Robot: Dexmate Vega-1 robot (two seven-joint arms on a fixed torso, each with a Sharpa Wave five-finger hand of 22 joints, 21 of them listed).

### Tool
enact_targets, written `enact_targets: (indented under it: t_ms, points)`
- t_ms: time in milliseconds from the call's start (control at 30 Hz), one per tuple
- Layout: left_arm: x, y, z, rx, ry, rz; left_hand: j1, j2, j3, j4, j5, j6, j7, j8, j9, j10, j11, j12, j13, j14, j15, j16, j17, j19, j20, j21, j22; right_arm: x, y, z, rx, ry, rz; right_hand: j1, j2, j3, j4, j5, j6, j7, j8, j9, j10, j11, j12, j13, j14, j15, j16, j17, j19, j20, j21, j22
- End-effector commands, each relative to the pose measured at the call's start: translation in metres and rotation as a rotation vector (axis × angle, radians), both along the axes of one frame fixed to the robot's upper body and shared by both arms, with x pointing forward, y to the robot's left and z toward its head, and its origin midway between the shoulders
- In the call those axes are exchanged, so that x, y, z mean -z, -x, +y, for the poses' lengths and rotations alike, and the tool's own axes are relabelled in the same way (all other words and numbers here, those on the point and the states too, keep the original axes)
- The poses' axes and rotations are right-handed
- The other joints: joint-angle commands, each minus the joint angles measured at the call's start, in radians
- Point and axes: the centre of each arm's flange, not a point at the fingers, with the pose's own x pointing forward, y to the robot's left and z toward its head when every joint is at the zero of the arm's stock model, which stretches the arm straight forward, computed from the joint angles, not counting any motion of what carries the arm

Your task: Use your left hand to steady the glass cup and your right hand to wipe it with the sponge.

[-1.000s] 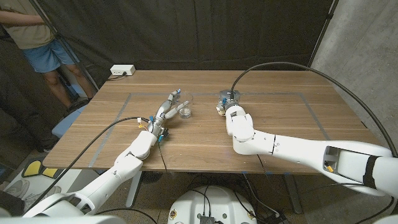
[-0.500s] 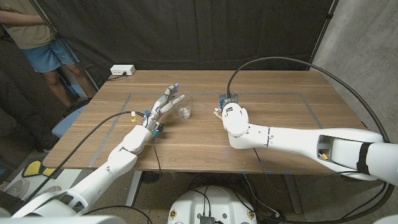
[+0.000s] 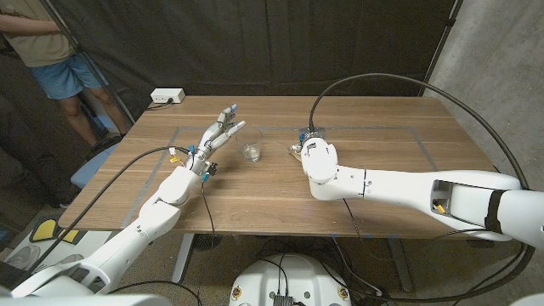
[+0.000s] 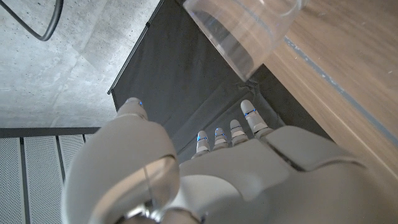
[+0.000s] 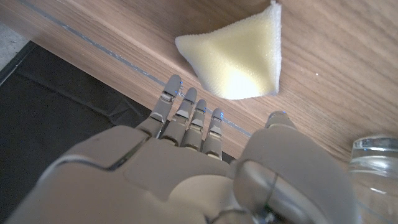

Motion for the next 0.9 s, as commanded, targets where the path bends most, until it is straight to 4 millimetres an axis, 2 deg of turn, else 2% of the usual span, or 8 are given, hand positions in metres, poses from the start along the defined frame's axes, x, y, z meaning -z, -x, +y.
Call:
enact_targets:
  t_ms: [33, 100, 367, 533, 600, 700, 833, 900]
  points:
    - [-0.023, 0.019, 0.019, 0.006, -0.008, -0.063, -0.004, -0.006, -0.001, 0.008, -0.004, -0.094, -0.007, -0.003, 0.004, -0.014, 0.001, 0.003, -0.001, -0.007, 0.002, 0.006, 0.002, -0.134, 0.008, -0.004, 0.005, -0.019, 0.009, -0.006, -0.011, -0.091, -0.045, -0.036, -0.008, -0.019, 0.013, 0.004, -0.036, -0.003, 0.003, -0.001, -0.044, 0.006, -0.002, 0.001, -0.056, 0.012, -0.002, -0.013, -0.043, 0.040, -0.043, 0.001]
    - [-0.027, 0.022, 0.022, 0.006, -0.016, -0.075, -0.005, -0.005, -0.001, 0.009, -0.004, -0.094, -0.008, -0.003, 0.004, -0.013, 0.001, 0.004, -0.001, -0.008, 0.002, 0.007, 0.002, -0.133, 0.009, -0.004, 0.005, -0.023, 0.012, -0.010, -0.019, -0.119, -0.063, -0.050, -0.009, -0.025, 0.017, 0.005, -0.046, -0.004, 0.004, -0.002, -0.055, 0.005, -0.001, 0.001, -0.072, 0.018, 0.000, -0.019, -0.063, 0.061, -0.062, 0.001]
    - [-0.042, 0.025, 0.031, 0.017, -0.044, -0.098, -0.011, -0.001, -0.002, 0.012, -0.003, -0.089, -0.009, -0.006, 0.004, -0.011, 0.001, 0.008, -0.003, -0.007, -0.002, 0.011, -0.001, -0.128, 0.010, -0.004, 0.005, -0.037, 0.035, -0.033, -0.111, -0.320, -0.213, -0.093, 0.017, -0.031, 0.031, 0.005, -0.051, -0.007, 0.012, -0.003, -0.064, 0.003, 0.009, -0.001, -0.129, 0.043, 0.002, -0.039, -0.146, 0.080, -0.131, 0.001]
    - [-0.046, 0.022, 0.031, 0.028, -0.052, -0.095, -0.014, 0.001, -0.003, 0.013, -0.003, -0.087, -0.009, -0.009, 0.004, -0.011, 0.002, 0.010, -0.005, -0.012, -0.006, 0.011, -0.003, -0.128, 0.007, -0.005, 0.006, -0.043, 0.048, -0.048, -0.102, -0.375, -0.367, -0.145, 0.030, -0.046, 0.041, 0.003, -0.007, -0.017, 0.027, -0.004, -0.020, -0.003, 0.030, -0.003, -0.143, 0.044, 0.012, -0.060, -0.233, 0.094, -0.200, 0.001]
    - [-0.046, 0.020, 0.031, 0.030, -0.053, -0.087, -0.015, 0.002, -0.003, 0.014, -0.003, -0.087, -0.008, -0.010, 0.004, -0.012, 0.002, 0.010, -0.005, -0.012, -0.006, 0.011, -0.003, -0.129, 0.007, -0.006, 0.006, -0.044, 0.049, -0.051, -0.100, -0.386, -0.405, -0.155, 0.035, -0.047, 0.040, 0.003, 0.017, -0.015, 0.033, -0.004, 0.002, -0.006, 0.038, -0.003, -0.140, 0.038, 0.014, -0.069, -0.269, 0.080, -0.225, 0.002]
    - [-0.046, 0.018, 0.033, 0.027, -0.056, -0.078, -0.016, 0.004, -0.004, 0.014, -0.003, -0.088, -0.009, -0.012, 0.004, -0.014, 0.002, 0.010, -0.006, -0.014, -0.007, 0.011, -0.004, -0.130, 0.007, -0.006, 0.006, -0.045, 0.048, -0.052, -0.101, -0.405, -0.439, -0.163, 0.042, -0.047, 0.035, 0.003, 0.047, -0.017, 0.038, -0.005, 0.030, -0.009, 0.047, -0.004, -0.137, 0.042, 0.016, -0.084, -0.322, 0.091, -0.263, 0.002]
    - [-0.046, 0.015, 0.038, 0.020, -0.044, -0.066, -0.019, 0.007, -0.004, 0.016, -0.003, -0.090, -0.007, -0.016, 0.004, -0.021, 0.007, 0.009, -0.007, -0.016, -0.007, 0.012, -0.005, -0.131, 0.006, -0.008, 0.006, -0.046, 0.040, -0.049, -0.126, -0.413, -0.451, -0.170, 0.046, -0.047, 0.032, 0.002, 0.061, -0.016, 0.039, -0.005, 0.059, -0.011, 0.056, -0.004, -0.119, 0.030, 0.022, -0.094, -0.328, 0.096, -0.280, 0.002]
    - [-0.045, 0.014, 0.041, 0.013, -0.036, -0.062, -0.020, 0.009, -0.004, 0.017, -0.003, -0.090, -0.007, -0.017, 0.004, -0.022, 0.008, 0.009, -0.008, -0.018, -0.009, 0.012, -0.006, -0.130, 0.005, -0.008, 0.006, -0.047, 0.036, -0.048, -0.141, -0.429, -0.449, -0.176, 0.048, -0.047, 0.032, 0.002, 0.071, -0.013, 0.040, -0.005, 0.070, -0.008, 0.060, -0.004, -0.105, 0.027, 0.027, -0.099, -0.311, 0.098, -0.280, 0.003]
